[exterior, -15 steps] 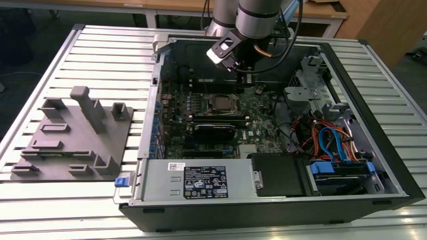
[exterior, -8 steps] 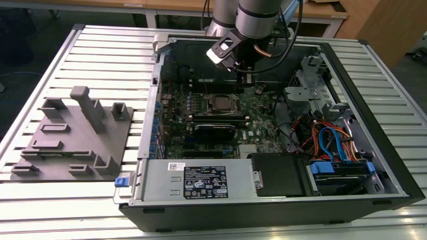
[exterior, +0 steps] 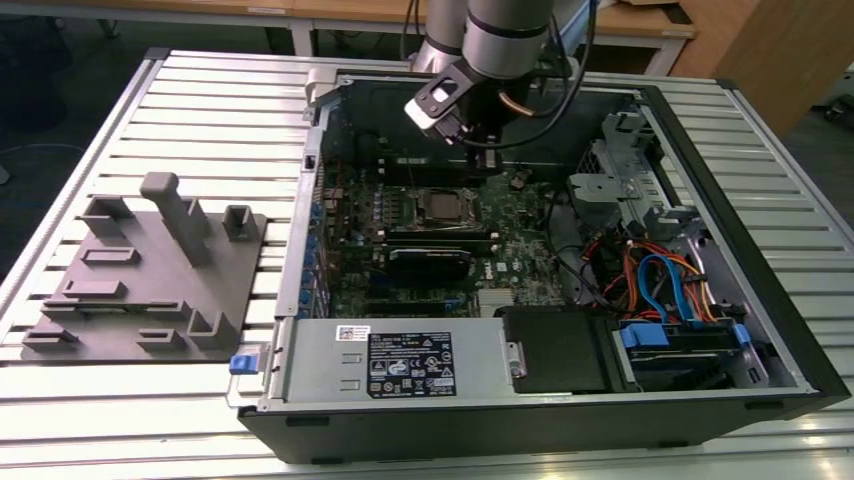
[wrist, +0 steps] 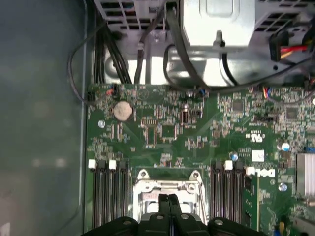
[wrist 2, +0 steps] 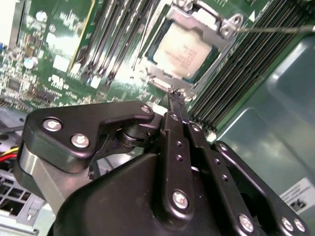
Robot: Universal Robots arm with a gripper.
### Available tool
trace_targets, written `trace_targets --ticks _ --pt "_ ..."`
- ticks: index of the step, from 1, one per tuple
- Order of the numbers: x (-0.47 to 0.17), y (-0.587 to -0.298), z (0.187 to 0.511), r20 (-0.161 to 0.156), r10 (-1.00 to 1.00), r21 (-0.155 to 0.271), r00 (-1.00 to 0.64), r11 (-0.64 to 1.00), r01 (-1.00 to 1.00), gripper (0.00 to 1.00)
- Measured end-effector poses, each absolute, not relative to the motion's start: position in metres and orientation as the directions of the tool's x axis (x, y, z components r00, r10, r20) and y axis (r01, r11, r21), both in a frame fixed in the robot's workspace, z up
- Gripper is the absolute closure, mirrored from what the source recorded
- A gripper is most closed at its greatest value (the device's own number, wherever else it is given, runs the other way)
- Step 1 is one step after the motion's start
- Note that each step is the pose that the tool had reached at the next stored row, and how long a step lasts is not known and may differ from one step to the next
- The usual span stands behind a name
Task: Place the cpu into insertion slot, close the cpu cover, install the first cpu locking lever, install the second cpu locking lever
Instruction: 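Close the cpu cover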
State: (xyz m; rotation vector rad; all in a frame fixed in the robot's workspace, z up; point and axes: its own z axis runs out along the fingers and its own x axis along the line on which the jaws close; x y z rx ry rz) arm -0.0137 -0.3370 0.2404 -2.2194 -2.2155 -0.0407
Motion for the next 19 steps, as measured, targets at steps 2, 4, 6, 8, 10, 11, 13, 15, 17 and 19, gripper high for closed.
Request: trace_targets --ticks 2,4,6,8,10,11,13,15,17,19 --pt "-0.019 -0.337 0.238 0.022 1.0 0.014 0.002 -0.002 1.0 0.9" --pt "-0.024 -0.337 0.235 0.022 1.0 0.014 0.002 -0.002 1.0 0.9" --pt "-0.03 -0.337 0.232 0.022 1.0 0.014 0.002 -0.002 1.0 0.9" --pt "-0.036 -0.337 0.229 0.022 1.0 0.015 0.002 -0.002 1.0 0.9" --pt "-0.041 -0.337 0.227 0.022 1.0 0.015 0.001 -0.001 1.0 0.9" --pt "-0.043 -0.337 0.226 0.022 1.0 0.014 0.0 0.0 1.0 0.9" --pt "-0.045 -0.339 0.225 0.022 1.0 0.014 -0.003 0.003 1.0 0.9" --pt "-0.046 -0.34 0.224 0.022 1.0 0.015 -0.005 0.005 1.0 0.9" --pt "-0.046 -0.34 0.224 0.022 1.0 0.014 -0.005 0.005 1.0 0.9" --pt "-0.046 -0.34 0.224 0.022 1.0 0.014 -0.005 0.005 1.0 0.9"
